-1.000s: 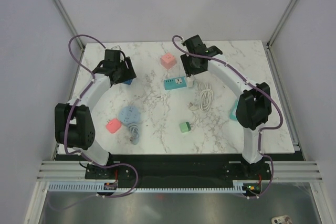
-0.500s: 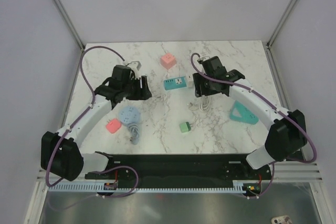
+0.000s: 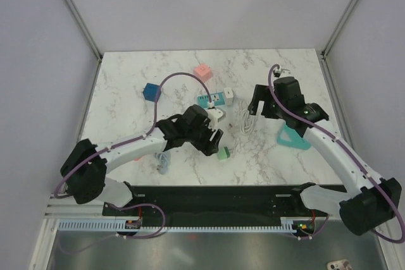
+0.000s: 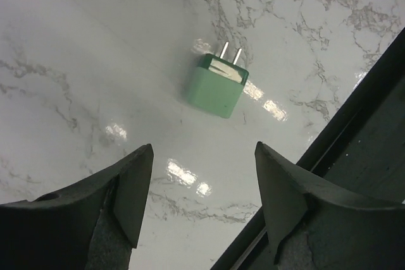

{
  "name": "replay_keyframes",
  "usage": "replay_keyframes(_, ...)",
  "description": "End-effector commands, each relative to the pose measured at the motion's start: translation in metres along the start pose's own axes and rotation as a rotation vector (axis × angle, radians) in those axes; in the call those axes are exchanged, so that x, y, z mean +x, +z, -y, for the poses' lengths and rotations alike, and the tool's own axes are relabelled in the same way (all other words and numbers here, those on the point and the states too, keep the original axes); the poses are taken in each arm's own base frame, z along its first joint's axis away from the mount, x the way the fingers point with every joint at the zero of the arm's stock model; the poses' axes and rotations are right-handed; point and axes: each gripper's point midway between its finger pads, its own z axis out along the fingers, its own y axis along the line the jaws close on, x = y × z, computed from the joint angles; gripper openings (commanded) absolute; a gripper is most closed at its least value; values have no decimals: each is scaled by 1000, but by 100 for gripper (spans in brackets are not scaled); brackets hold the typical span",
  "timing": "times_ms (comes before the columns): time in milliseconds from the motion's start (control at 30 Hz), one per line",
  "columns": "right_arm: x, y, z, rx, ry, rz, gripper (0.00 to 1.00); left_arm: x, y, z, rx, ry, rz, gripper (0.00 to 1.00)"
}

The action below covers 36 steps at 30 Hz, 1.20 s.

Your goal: Insert the plug

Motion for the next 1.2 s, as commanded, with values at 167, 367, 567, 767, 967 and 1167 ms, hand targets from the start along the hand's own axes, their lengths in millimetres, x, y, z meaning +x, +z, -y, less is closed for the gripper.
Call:
replay_keyframes(167,-64,-76,6,-16,96,292,98,-26,44,33,42,306,7,74)
replay_keyframes(367,-79,-109,8,-23,82,378,98,-20,69,31,56,369,-44,74)
replay_keyframes(567,-84,-122,10,-17,68,412,98,-16,85,35,99,405,-80,73)
replay_keyframes(767,-85,-122,12,-8,63,413,98,4,97,31,114,412,-148,68)
replay_keyframes(967,-83,-116,8,-20,49,390,98,13,100,25,94,413,-174,64)
replay_keyframes(1167,-79,-109,2,-47,15,364,98,6,99,26,82,368,-161,12)
